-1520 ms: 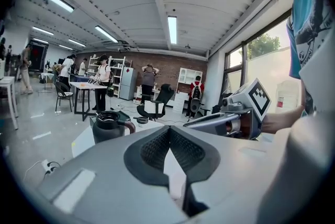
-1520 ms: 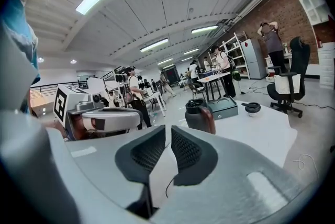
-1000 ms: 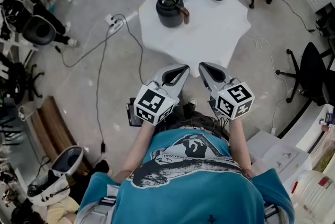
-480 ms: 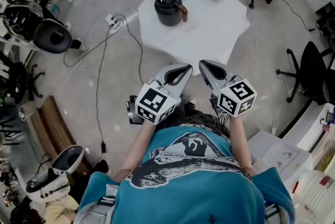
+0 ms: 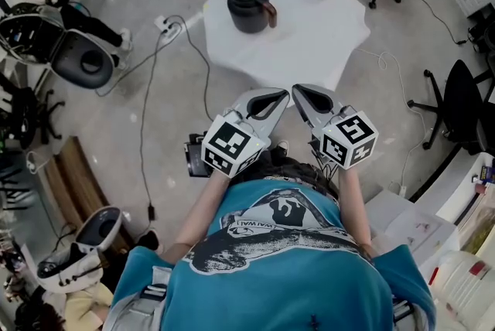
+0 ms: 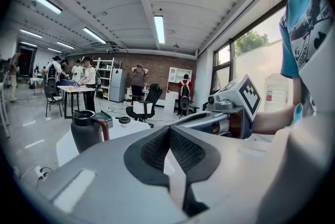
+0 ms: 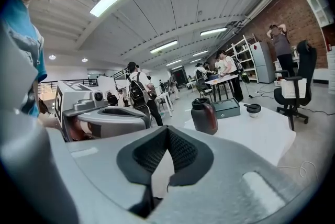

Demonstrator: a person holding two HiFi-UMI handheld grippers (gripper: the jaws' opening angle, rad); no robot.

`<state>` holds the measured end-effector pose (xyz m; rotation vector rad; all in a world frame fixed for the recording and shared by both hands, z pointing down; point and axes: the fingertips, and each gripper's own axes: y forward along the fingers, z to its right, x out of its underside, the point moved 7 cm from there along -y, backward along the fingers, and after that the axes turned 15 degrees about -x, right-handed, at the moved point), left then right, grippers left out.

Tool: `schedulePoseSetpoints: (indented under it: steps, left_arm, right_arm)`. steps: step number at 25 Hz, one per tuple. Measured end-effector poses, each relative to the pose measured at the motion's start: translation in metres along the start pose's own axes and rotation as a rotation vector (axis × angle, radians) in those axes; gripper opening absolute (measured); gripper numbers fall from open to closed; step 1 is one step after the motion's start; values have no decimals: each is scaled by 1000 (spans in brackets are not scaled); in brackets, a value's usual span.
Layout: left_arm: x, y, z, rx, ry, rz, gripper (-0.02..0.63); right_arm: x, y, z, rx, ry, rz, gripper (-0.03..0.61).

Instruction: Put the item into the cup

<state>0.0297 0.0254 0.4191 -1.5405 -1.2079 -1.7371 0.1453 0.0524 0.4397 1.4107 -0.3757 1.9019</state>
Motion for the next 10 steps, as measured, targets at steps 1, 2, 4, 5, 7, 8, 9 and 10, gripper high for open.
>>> schedulePoseSetpoints:
  steps: [1,2,4,5,7,8,9,10]
  left_arm:
    - [0,1,0,0,0,0,12]
    - [1,1,1,-1,0,-1,12]
    - [1,2,1,-2,-1,-2,12]
    - [1,2,1,-2,-1,-2,12]
    - [1,3,1,-2,0,0,12]
    - [0,3,1,-2,0,0,12]
    - [0,4,1,0,0,1,12]
    - [0,4,1,1,1,2,12]
  right_arm:
    - [0,0,0,-2,-2,-2,-1]
    - [1,0,0,-4,-4,-4,-1]
    - [1,0,0,-8,-12,-8,0]
    - [0,0,0,-9,-15,-10,0]
    - [0,1,0,-11,-21,-14,0]
    - [0,1,0,-11,-23,-15,0]
    - [-1,1,0,-12,-25,-16,-1]
    - [-1,1,0,-13,-27,-17,0]
